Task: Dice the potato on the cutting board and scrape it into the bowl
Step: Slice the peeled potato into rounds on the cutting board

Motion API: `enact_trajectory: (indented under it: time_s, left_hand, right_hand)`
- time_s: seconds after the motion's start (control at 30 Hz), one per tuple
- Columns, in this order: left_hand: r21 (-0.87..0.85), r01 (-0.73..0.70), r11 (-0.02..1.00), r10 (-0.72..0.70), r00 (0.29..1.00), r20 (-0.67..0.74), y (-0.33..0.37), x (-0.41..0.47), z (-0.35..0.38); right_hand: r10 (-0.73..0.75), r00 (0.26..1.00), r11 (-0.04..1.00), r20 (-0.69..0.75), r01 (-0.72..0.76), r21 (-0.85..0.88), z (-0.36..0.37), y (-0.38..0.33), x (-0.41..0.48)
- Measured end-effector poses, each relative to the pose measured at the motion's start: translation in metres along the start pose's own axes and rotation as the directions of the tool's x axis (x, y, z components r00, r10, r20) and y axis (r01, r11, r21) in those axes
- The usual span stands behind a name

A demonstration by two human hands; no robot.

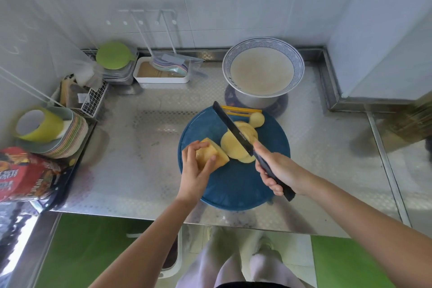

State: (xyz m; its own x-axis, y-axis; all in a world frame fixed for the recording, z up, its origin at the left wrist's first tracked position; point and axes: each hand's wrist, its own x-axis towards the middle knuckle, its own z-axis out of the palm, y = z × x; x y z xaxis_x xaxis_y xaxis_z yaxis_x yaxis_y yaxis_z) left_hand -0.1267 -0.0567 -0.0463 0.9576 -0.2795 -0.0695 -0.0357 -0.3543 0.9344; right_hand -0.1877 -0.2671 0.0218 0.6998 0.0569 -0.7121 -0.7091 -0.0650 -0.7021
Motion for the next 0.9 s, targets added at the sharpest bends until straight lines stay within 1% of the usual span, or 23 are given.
enact_trajectory:
  time_s: [0.07,0.13,0.37,0.47,0.57,0.63,0.73,0.9]
  left_hand:
    - [0.011,0.021,1.000,-0.020,0.999,-0.050,0.004,0.003,0.005]
    - [0.010,0.047,0.999,-0.046,0.996,-0.078,0.007,0.007,0.008]
    - [0.053,0.062,0.997,-0.058,0.996,-0.073,0.006,-0.001,0.002]
    - [0.060,0.098,0.993,-0.095,0.994,-0.054,0.005,0.002,-0.005]
    - [0.095,0.129,0.987,-0.128,0.992,-0.017,0.010,0.006,-0.006]
    - [0.062,0.189,0.980,-0.189,0.982,-0.005,0.014,0.007,-0.003]
    - [-0.055,0.271,0.961,-0.271,0.962,0.010,0.015,0.006,0.003]
    - [-0.114,0.341,0.933,-0.344,0.939,-0.004,0.011,0.000,0.008]
  right_hand:
    - [-0.070,0.996,0.990,-0.047,0.063,-0.124,0.007,0.006,-0.002]
    - [-0.108,0.991,0.978,-0.075,0.093,-0.189,0.014,0.014,-0.004]
    - [-0.098,0.993,0.986,-0.059,0.089,-0.141,0.016,0.024,-0.004]
    - [-0.139,0.988,0.980,-0.064,0.128,-0.152,0.015,0.024,-0.005]
    - [-0.225,0.972,0.948,-0.062,0.204,-0.243,0.015,0.026,-0.007]
    - [-0.273,0.960,0.915,-0.062,0.239,-0.324,0.017,0.027,-0.010]
    - [-0.310,0.949,0.874,-0.064,0.257,-0.413,0.024,0.030,-0.013]
    - [-0.298,0.951,0.857,-0.080,0.229,-0.462,0.034,0.037,-0.018]
